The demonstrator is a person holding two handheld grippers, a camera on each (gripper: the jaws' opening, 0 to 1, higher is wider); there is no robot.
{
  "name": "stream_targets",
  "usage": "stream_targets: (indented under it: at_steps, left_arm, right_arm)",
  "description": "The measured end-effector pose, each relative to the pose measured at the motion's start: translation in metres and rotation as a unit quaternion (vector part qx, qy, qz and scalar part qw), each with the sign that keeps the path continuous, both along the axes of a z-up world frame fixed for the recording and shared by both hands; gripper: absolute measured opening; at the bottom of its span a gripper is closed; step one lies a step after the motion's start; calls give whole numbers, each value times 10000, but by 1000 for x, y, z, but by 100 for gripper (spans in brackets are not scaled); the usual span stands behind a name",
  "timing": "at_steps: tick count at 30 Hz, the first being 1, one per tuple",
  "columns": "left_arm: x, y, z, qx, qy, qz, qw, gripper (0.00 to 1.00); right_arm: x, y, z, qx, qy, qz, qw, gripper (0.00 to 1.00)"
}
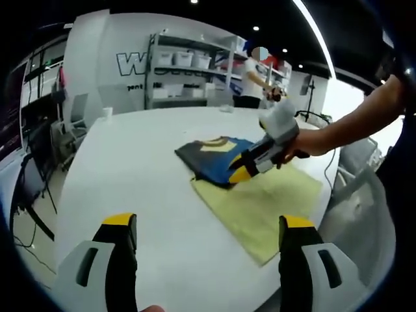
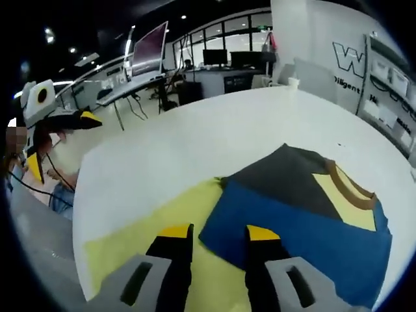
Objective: Fold the garment on the visible template until the final outline fits inside the template.
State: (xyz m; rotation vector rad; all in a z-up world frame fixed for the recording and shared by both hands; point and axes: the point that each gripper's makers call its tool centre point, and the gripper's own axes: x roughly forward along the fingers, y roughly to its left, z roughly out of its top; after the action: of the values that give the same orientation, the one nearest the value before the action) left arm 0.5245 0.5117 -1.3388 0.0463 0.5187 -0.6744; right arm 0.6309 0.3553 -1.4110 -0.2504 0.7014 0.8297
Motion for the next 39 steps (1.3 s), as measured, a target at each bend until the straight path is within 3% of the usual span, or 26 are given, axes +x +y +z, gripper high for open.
stream_targets:
  at_steps: [7,15,25,32,34,39]
  left_arm:
    - [2,-12,2,-15,-26,-117,9999,88]
    - [4,-27,1,-15,-34,-263,9996,88]
    - [0,-42,-5,45,-5,-454,9990,89]
    - [-1,-50,-7,113,23,-587,9982,89]
    - [0,-54,-10,99,48,-607,9981,89]
    - [-2,-65,-12,94,51,-697,9975,90]
  right_arm:
    - [6,-21,25,103,-273,-187,9994,29]
    - [-4,-40,46,134,-593,-150,9980,44]
    - [-21,-62,61,117,-810,-89,9966,53]
    - [-29,-71,71,322,-864,-256,9954,58]
    - [-31,-71,78,470,-957,-263,9940,64]
    - [-40,-80,81,330,-1071,-125,9936,68]
